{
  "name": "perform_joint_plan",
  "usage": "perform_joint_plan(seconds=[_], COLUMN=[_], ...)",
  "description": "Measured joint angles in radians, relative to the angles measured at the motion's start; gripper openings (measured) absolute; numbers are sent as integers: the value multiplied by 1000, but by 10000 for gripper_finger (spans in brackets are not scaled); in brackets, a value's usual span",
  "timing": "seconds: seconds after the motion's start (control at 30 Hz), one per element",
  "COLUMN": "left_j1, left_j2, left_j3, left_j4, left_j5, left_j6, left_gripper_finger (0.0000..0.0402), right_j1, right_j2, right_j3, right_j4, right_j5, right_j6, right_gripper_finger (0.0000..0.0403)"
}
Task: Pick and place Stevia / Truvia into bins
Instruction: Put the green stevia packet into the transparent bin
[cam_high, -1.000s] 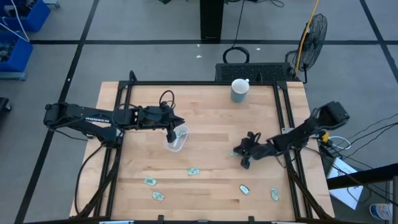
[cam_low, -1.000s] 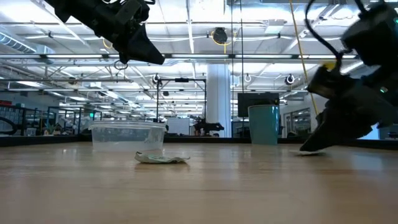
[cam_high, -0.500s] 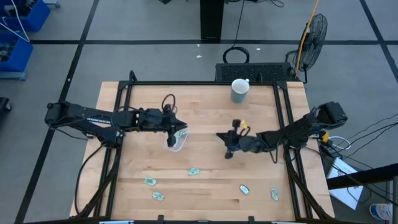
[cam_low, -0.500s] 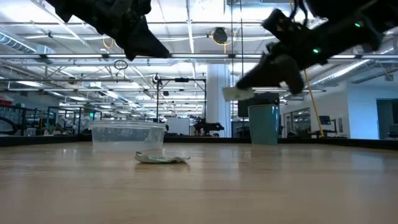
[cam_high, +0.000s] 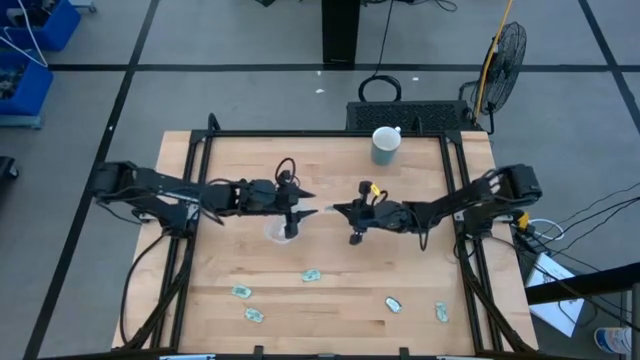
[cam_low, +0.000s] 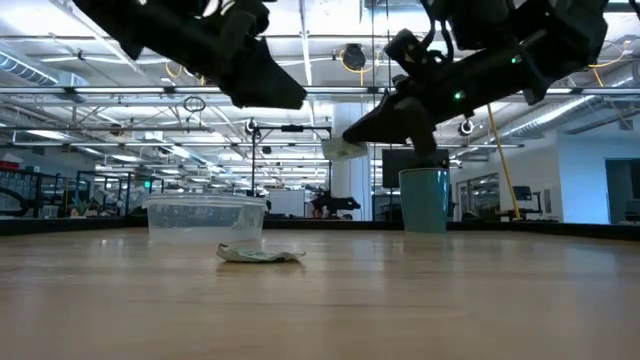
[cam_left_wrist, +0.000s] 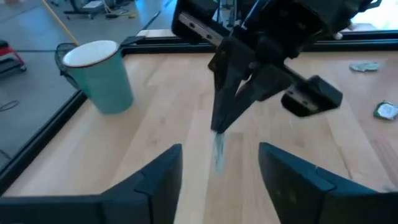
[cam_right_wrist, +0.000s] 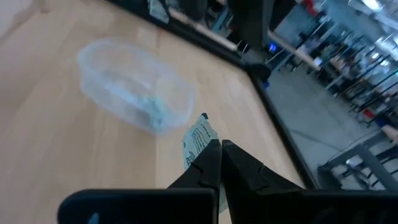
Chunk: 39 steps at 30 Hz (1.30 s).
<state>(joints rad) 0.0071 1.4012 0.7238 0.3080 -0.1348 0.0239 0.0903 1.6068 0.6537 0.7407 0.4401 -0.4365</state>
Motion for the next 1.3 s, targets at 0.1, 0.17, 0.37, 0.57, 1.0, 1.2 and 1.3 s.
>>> perform_joint_plan(seconds=[0.1, 0.17, 0.37, 0.57, 1.0, 1.2, 1.3], left_j1=[11, 21, 33, 33, 31, 32, 31], left_j2=[53, 78, 108, 110, 110, 110, 110], left_j3=[0, 0, 0, 0, 0, 0, 0], left_j4=[59, 64, 78, 129, 138, 137, 129], left_j5=[3, 2, 1, 23, 108, 108, 108], left_j6=[0, 0, 8, 32, 49, 45, 45], left_gripper_finger=[234, 236, 236, 236, 85, 9, 13], right_j1=[0, 1, 0, -12, -34, -30, -29], right_j2=[49, 75, 102, 104, 104, 103, 103], right_j3=[0, 1, 1, 1, 1, 1, 1], right_j4=[119, 176, 303, 354, 371, 370, 367], right_j5=[0, 0, 0, -91, -107, -157, -157], right_j6=[-54, -80, -92, -44, 29, 32, 32], right_gripper_finger=[0, 0, 0, 0, 1, 28, 54])
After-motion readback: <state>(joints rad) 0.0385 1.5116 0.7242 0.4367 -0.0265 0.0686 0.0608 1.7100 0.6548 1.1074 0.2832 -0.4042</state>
